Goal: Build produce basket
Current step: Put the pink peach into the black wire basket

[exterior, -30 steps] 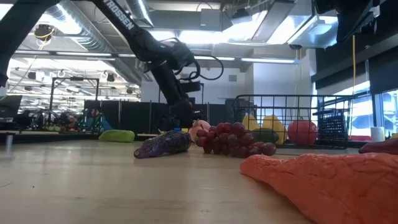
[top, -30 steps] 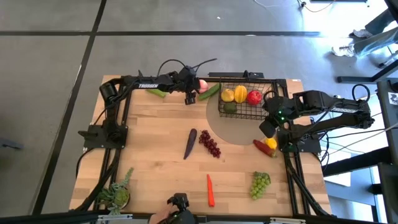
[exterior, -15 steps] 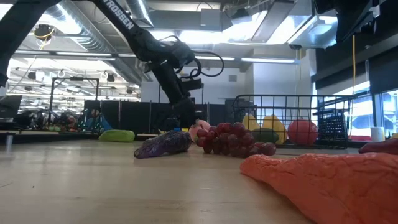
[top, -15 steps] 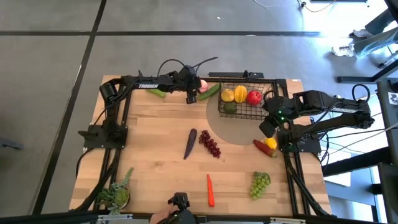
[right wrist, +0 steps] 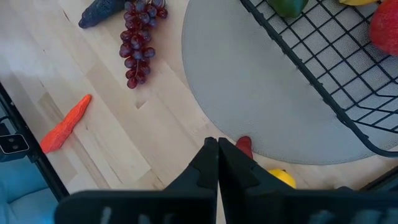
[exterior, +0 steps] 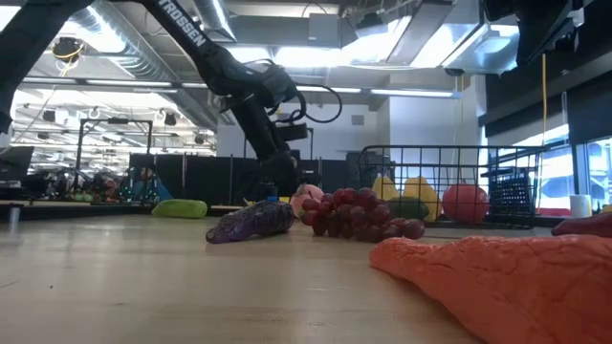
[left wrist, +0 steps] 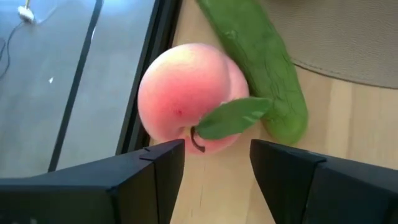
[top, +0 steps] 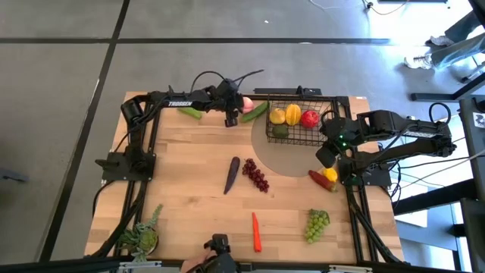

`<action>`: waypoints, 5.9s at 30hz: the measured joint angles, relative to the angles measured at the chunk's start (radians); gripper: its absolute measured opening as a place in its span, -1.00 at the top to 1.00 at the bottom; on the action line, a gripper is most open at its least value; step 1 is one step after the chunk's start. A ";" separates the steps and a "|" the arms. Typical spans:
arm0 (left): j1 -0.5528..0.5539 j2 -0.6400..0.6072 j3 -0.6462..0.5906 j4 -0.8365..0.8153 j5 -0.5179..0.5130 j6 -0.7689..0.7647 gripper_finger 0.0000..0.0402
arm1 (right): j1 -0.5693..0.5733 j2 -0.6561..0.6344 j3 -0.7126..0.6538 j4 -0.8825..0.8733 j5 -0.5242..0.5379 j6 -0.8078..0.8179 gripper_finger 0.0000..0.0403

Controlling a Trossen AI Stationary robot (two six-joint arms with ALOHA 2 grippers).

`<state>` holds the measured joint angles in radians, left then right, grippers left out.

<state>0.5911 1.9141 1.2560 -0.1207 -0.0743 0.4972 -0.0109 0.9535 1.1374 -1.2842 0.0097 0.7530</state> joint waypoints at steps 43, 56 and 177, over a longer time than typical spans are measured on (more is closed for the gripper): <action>0.050 0.033 0.000 0.024 0.088 0.115 0.35 | 0.000 0.000 -0.001 0.013 0.050 0.003 1.00; 0.050 0.034 0.000 0.036 0.088 0.116 0.52 | 0.000 0.000 -0.001 0.034 0.052 0.003 1.00; 0.040 0.044 0.000 0.063 0.007 0.117 1.00 | 0.000 0.000 0.000 0.038 0.051 -0.002 1.00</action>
<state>0.6309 1.9576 1.2560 -0.0582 -0.0669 0.6140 -0.0110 0.9539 1.1373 -1.2465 0.0608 0.7509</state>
